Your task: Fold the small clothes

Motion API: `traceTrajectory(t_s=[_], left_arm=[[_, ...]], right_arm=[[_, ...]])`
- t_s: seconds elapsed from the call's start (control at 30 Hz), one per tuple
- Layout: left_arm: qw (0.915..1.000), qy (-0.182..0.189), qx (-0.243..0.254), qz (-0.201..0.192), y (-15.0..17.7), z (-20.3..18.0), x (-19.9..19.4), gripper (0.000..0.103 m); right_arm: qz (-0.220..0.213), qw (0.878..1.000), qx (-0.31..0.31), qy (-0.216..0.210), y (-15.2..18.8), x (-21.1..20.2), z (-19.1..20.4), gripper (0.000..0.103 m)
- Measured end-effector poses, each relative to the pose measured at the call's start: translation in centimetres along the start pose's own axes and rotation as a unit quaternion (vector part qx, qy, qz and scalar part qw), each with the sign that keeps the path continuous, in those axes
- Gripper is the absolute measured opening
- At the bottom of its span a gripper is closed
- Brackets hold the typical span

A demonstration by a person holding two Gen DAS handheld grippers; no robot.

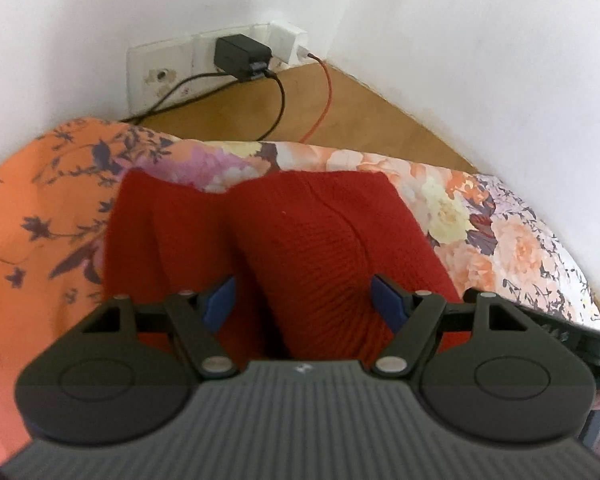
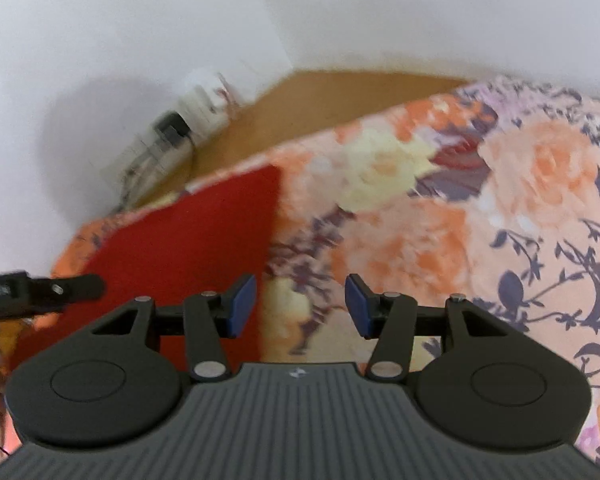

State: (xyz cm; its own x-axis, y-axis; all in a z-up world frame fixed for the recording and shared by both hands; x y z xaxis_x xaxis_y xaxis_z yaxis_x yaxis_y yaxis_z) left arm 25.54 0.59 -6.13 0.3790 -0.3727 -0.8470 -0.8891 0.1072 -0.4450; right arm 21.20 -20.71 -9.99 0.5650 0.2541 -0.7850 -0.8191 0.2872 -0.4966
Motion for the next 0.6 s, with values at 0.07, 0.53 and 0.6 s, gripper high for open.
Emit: traceTrajectory(t_s=[0.07,0.53,0.6], left_arm=[[0.9999,0.011,-0.004,-0.003,0.0,-0.1,0.4,0.067],[0.9957,-0.011,0.006,-0.092,-1.0,2.7,-6.1,0.015],[0.9962,-0.029,-0.003,-0.082,-0.5,4.3,-5.6,0.015]], right_arm=[[0.010,1.000,-0.007,0.005,0.4,1.0,-0.4,0.057],[0.009,0.995,-0.073,-0.071,0.4,0.5,5.9,0.047],[0.006,0.993,-0.093,-0.079,0.4,0.1,7.4,0.047]])
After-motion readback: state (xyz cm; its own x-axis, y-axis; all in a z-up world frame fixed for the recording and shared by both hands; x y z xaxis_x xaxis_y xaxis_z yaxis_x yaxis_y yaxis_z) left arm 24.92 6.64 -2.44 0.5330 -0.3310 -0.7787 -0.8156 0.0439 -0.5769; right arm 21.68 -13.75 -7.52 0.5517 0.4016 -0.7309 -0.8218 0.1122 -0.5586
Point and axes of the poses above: each gripper's, at about its wrist camera, not at the fingertips, and x roughly the way its jaws point, z to its left, y to its underside, the point moved 10 cm from there along x, roughly the way its jaws point, and after that the axes turned 12 degrees about z, right-handed, at the moved point
